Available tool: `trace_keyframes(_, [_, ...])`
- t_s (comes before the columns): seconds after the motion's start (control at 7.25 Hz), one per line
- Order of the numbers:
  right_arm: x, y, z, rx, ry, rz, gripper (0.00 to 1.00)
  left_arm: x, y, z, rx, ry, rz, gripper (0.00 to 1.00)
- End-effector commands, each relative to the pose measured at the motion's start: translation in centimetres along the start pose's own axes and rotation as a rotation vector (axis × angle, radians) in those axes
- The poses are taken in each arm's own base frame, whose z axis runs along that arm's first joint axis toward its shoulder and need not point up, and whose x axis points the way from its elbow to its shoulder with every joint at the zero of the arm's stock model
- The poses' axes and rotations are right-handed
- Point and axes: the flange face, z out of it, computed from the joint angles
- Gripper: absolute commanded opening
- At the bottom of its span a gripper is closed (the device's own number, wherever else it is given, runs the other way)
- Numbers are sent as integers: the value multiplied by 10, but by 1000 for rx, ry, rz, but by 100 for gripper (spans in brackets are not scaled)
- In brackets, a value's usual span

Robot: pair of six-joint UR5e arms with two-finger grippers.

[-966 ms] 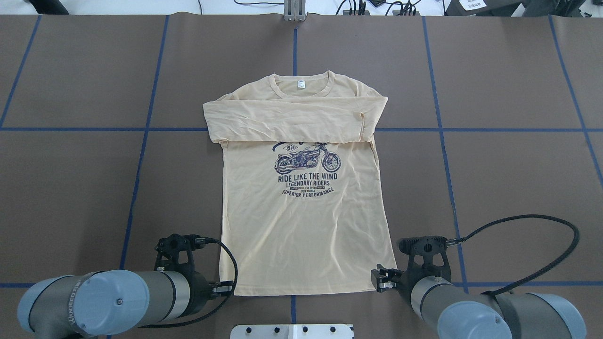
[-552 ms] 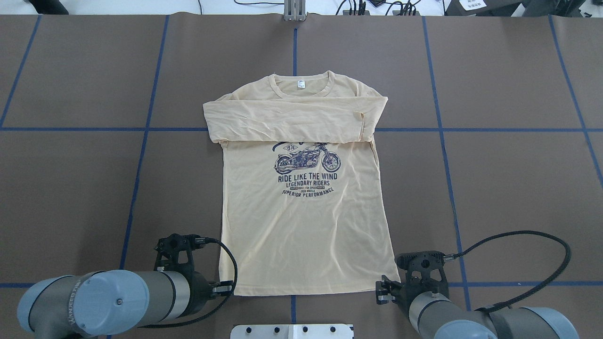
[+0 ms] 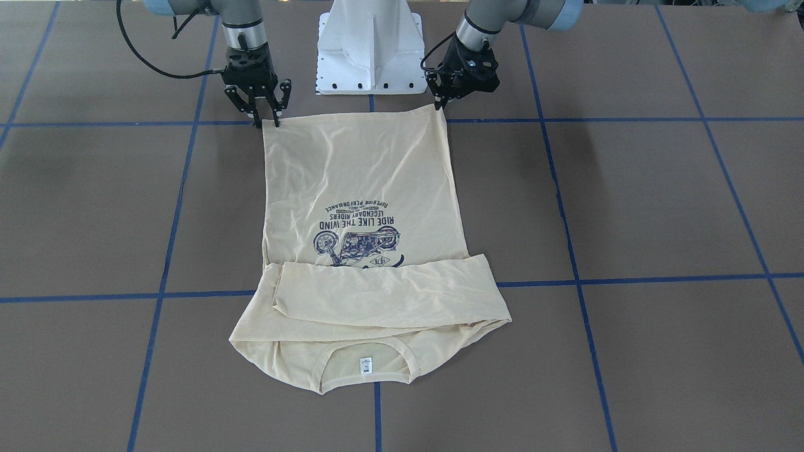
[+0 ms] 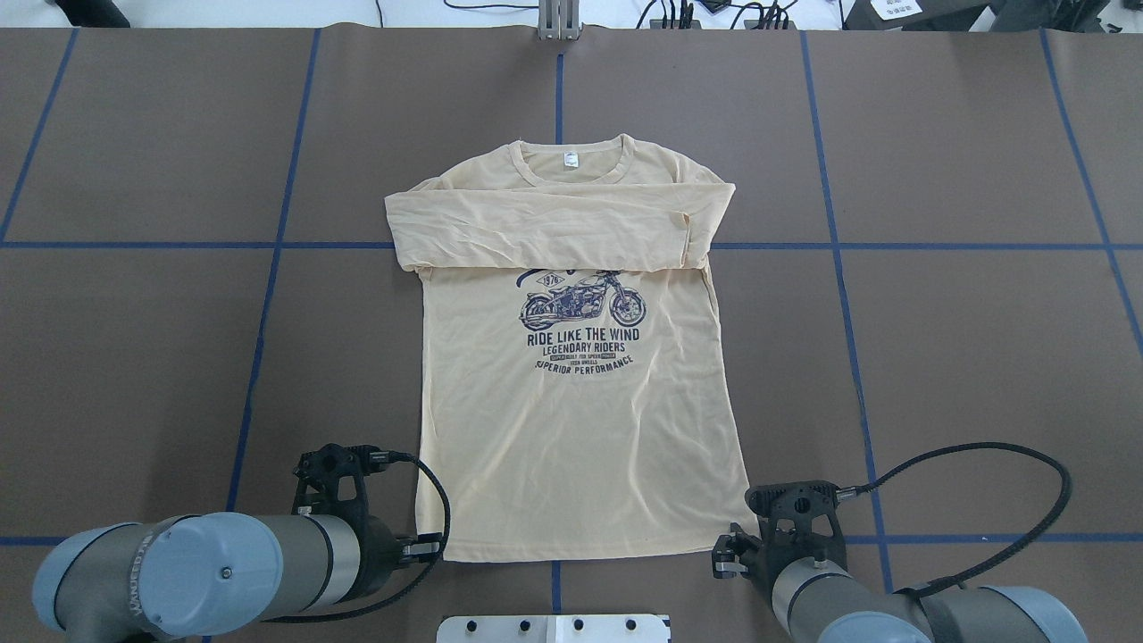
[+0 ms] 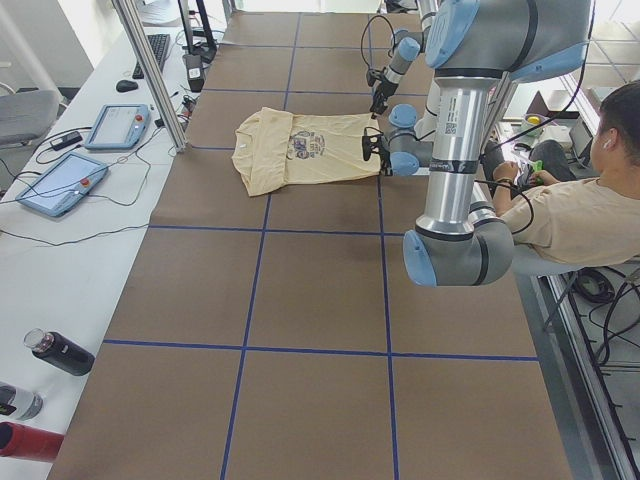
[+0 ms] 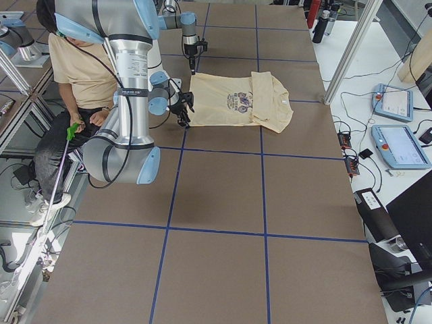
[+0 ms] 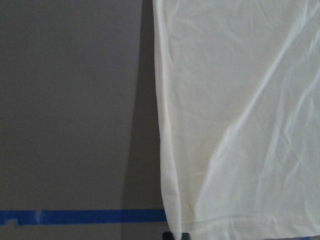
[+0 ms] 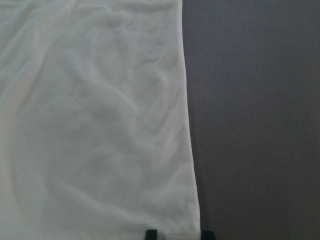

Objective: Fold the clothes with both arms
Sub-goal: 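Move both grippers down to the hem corners nearest the robot and grasp, then lift the hem with both grippers and fold it toward the collar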

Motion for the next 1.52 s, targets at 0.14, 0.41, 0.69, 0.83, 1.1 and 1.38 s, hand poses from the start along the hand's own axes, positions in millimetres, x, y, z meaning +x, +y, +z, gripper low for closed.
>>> trace_keyframes(0.14, [-2,-2,-3,0,-8,3,0,0,0,0,0,0,0,0])
trace_keyframes(0.41, [-4,-10,-16,3,-31,15,0,2,0,-2,0,7,0,0])
trace_keyframes(0.69, [-11,-32,-82,-52,-100,39,0,12,0,-45,-7,53,2,0])
trace_keyframes(0.83, [-11,-41,-124,-122,-120,39,0,18,2,-81,-18,62,4,0])
trace_keyframes(1.1, [-14,-30,-186,-255,-195,9,0,30,22,-165,-116,78,18,0])
trace_keyframes(1.38, [-17,-23,-216,-287,-246,-12,0,33,35,-200,-148,92,30,0])
